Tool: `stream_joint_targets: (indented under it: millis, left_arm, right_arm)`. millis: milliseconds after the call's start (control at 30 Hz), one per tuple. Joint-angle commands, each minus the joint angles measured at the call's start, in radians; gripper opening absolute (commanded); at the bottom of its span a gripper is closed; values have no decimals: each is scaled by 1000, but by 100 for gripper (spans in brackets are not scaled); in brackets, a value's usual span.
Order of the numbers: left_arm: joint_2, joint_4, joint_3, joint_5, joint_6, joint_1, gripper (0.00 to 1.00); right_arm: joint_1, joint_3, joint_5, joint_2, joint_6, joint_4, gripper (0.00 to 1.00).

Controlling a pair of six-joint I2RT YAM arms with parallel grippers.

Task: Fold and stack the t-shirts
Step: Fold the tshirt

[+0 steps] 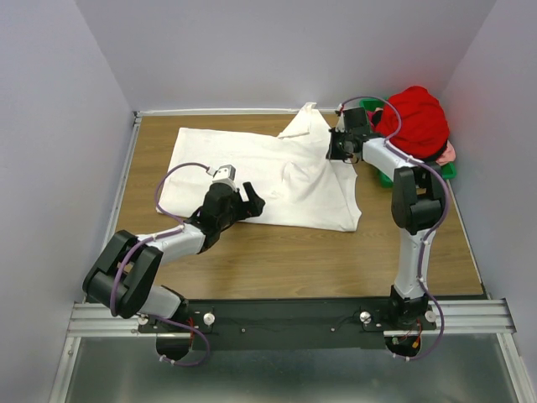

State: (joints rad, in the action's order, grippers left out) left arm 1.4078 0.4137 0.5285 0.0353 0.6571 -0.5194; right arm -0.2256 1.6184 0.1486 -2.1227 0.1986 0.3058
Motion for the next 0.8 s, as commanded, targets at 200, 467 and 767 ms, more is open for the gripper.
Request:
stream_joint_targets:
  millis: [200,467,767]
  left_arm:
    - [-35,-12,-12,35,3,-7,96]
    - [-46,-24,-2,35,-4,-7,95]
    - [-43,-30,-1,32,-8,-7,95]
  right_arm:
    - [3,31,-144,-34,-18,-14,68]
    - [-73,32,-141,61,-24,-22,74]
    - [-192,136,-47,-43,-1,-28,72]
